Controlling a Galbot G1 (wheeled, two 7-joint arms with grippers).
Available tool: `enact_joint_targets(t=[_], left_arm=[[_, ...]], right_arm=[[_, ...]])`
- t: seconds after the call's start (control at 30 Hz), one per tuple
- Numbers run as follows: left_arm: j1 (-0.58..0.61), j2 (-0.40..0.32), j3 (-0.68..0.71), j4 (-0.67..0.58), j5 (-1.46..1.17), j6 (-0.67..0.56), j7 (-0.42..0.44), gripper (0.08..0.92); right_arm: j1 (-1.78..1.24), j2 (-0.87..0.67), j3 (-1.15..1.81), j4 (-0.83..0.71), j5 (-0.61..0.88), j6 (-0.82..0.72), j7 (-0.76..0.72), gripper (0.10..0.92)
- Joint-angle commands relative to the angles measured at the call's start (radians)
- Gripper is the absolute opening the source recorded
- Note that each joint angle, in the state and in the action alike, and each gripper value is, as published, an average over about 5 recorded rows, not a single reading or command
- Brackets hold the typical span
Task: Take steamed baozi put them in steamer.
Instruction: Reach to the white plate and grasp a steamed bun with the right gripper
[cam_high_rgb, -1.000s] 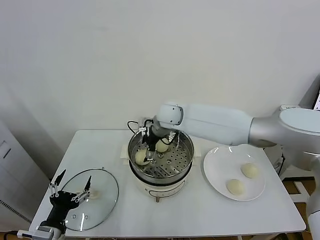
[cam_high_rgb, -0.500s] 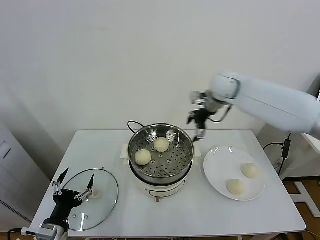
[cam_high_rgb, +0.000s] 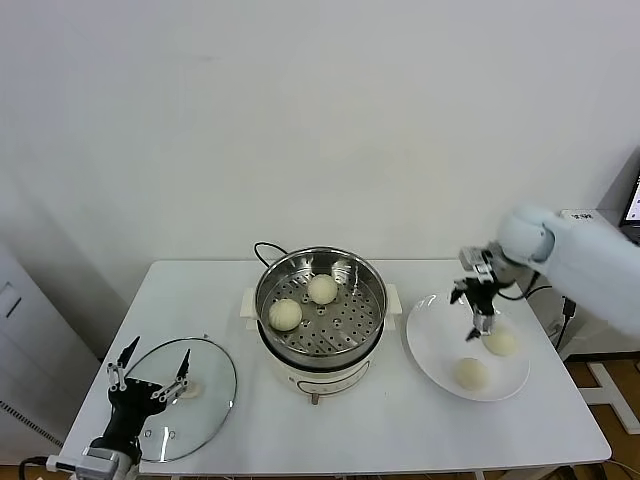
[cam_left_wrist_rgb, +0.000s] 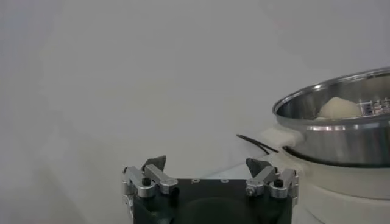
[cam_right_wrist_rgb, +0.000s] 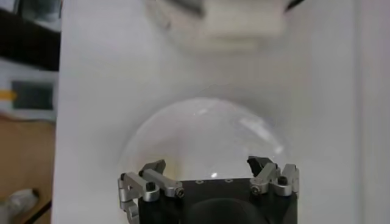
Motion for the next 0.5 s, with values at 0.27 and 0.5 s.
enact_joint_targets(t=[0.27, 0.5], left_arm=[[0.003, -0.002, 0.0, 0.006, 0.01, 0.001, 0.001, 0.823], [0.004, 0.002, -0.003, 0.006, 0.008, 0.001, 0.0, 0.823]], right_arm=[[-0.299, -0.034, 0.157, -0.041, -0.145, 0.055, 0.007, 0.823], [-0.305, -0.001, 0.153, -0.061, -0.154, 0.055, 0.035, 0.818]])
